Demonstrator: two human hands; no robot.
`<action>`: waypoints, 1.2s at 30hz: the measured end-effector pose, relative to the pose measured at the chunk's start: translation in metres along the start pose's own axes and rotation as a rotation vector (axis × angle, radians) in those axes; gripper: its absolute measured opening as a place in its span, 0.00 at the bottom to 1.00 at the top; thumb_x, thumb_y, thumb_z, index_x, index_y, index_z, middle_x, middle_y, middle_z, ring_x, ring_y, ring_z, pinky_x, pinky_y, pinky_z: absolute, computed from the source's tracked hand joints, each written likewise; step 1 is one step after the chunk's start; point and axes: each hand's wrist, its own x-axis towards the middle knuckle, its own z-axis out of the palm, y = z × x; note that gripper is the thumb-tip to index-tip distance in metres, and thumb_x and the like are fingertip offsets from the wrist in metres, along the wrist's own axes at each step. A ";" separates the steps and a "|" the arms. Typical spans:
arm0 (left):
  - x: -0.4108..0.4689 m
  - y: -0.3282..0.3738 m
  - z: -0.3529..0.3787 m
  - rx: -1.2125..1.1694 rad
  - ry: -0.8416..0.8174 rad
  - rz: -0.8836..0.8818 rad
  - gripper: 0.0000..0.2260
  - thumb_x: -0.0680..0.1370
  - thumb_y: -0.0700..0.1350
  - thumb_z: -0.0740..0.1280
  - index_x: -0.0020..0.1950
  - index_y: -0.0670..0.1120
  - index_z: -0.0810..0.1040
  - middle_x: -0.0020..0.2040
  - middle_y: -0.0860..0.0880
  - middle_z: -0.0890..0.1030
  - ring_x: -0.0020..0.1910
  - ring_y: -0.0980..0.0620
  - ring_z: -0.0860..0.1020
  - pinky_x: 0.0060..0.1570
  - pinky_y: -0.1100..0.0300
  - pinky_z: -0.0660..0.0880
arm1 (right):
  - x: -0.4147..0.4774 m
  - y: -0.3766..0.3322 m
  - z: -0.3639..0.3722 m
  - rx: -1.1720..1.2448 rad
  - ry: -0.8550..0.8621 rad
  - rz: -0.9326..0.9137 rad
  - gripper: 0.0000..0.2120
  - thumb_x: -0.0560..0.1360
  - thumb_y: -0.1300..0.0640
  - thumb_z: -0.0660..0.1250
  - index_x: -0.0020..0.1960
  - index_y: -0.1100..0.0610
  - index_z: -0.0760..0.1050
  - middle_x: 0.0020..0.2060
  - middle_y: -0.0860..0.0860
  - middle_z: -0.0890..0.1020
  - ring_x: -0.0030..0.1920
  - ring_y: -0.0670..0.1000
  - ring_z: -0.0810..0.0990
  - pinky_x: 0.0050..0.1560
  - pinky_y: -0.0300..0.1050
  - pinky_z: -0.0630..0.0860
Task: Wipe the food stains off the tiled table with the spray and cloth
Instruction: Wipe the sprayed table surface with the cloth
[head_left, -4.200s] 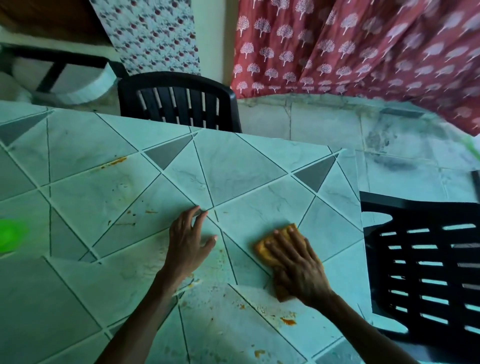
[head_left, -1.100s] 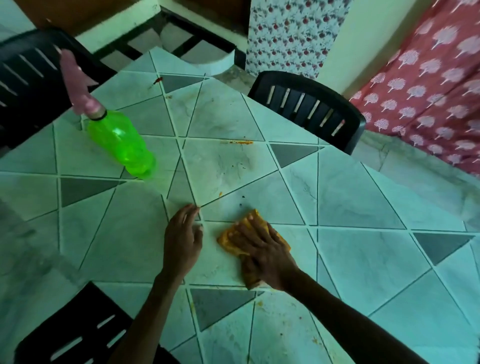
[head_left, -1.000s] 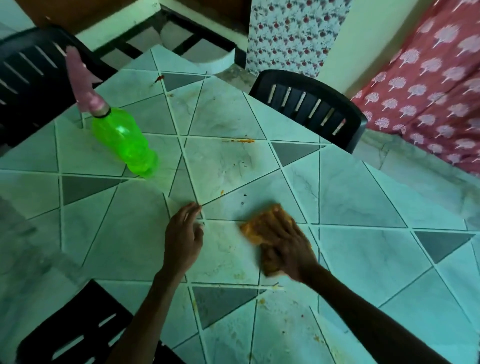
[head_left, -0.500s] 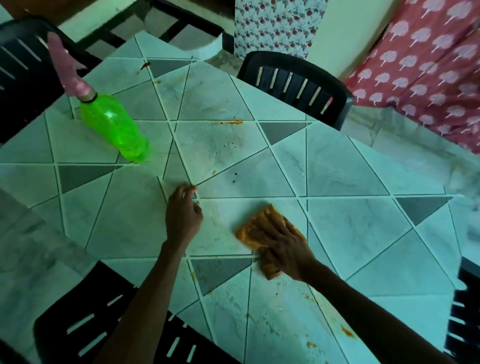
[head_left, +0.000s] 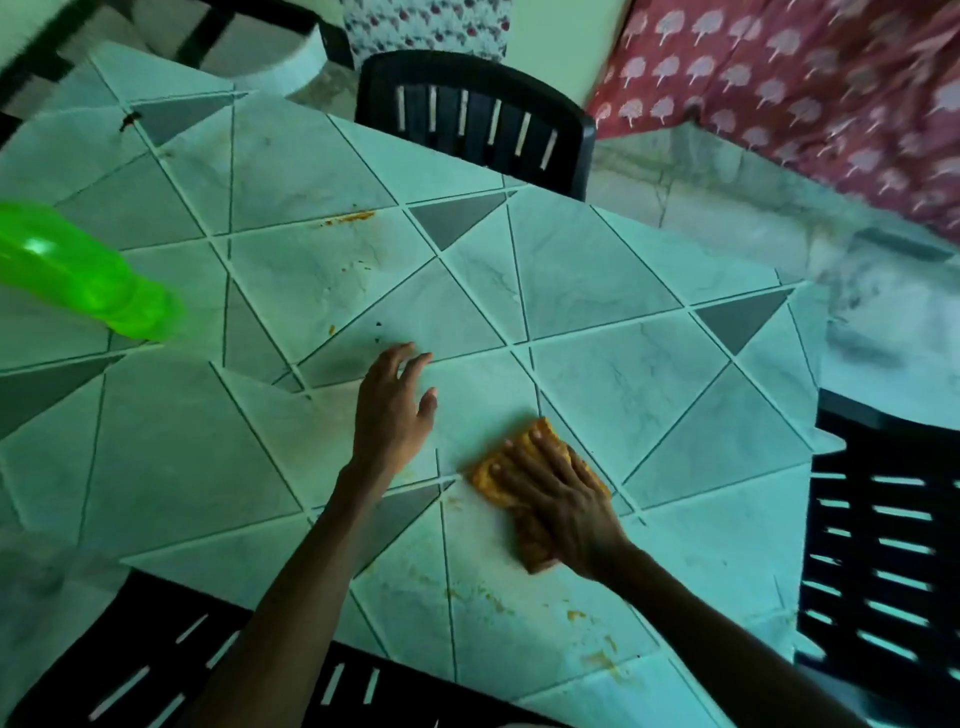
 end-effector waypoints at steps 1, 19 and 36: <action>0.001 0.004 0.002 0.008 -0.020 0.035 0.20 0.75 0.45 0.70 0.67 0.45 0.76 0.68 0.45 0.73 0.68 0.44 0.70 0.67 0.50 0.69 | -0.013 0.014 -0.003 0.004 0.017 0.036 0.31 0.81 0.43 0.57 0.80 0.40 0.50 0.81 0.44 0.52 0.81 0.56 0.47 0.77 0.59 0.56; -0.005 0.092 0.064 0.051 -0.109 0.183 0.22 0.73 0.47 0.69 0.66 0.43 0.76 0.70 0.42 0.72 0.68 0.38 0.70 0.64 0.46 0.68 | -0.128 0.020 0.015 0.069 0.091 0.483 0.30 0.80 0.41 0.58 0.80 0.42 0.56 0.81 0.47 0.54 0.81 0.58 0.49 0.73 0.66 0.62; -0.003 0.108 0.068 0.019 -0.048 0.088 0.20 0.72 0.43 0.63 0.64 0.45 0.76 0.67 0.44 0.73 0.68 0.41 0.70 0.65 0.46 0.69 | 0.002 0.098 -0.023 0.210 0.235 0.942 0.32 0.77 0.41 0.54 0.80 0.43 0.54 0.81 0.49 0.51 0.81 0.60 0.42 0.76 0.69 0.39</action>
